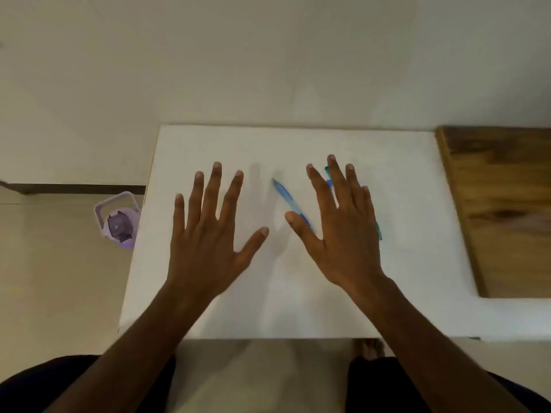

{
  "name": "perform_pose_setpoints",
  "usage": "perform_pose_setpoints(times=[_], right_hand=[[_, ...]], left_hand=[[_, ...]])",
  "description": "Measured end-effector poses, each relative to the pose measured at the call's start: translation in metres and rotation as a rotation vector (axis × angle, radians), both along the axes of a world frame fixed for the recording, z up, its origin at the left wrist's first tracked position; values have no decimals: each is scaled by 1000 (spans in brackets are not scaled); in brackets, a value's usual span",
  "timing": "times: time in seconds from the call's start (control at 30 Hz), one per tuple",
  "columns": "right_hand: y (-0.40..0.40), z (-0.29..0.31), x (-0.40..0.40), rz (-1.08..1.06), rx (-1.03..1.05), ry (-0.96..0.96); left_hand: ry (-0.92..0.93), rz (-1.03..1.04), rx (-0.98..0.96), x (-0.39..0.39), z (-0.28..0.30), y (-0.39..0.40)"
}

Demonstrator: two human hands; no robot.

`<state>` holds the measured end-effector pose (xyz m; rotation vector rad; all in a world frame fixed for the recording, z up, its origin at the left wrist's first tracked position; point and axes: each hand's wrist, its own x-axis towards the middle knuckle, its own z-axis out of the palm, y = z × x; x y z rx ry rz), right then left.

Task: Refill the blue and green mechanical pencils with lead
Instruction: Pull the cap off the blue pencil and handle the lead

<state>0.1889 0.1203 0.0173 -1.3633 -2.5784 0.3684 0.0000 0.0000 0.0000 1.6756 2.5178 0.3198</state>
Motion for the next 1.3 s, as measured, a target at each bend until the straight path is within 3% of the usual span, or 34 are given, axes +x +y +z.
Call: perform_pose_setpoints(times=[0.3,0.5,0.57,0.67,0.93,1.03,1.17,1.3], right_hand=[[-12,-6,-6,68,98,-89],[-29,6,-7,90,-137,-102],[-33,-1,-6,90,-105,-105],[-28,-8,-13,123,-41,-96],[-12,-35,-26,32,-24,-72],[-15,-25,-31,-32,-171,70],[-47,4,-35,-94,-573,447],[-74,16,-24,-35,-630,535]], left_hand=[[40,-15,55,4,23,-13],[-102,24,62,14,58,-50],[-144,50,155,15,54,-67],[-120,3,110,8,44,-70],[-260,8,132,-8,35,-45],[-412,59,126,-10,31,-37],[-687,154,210,-2,37,-26],[-831,216,332,11,42,-18]])
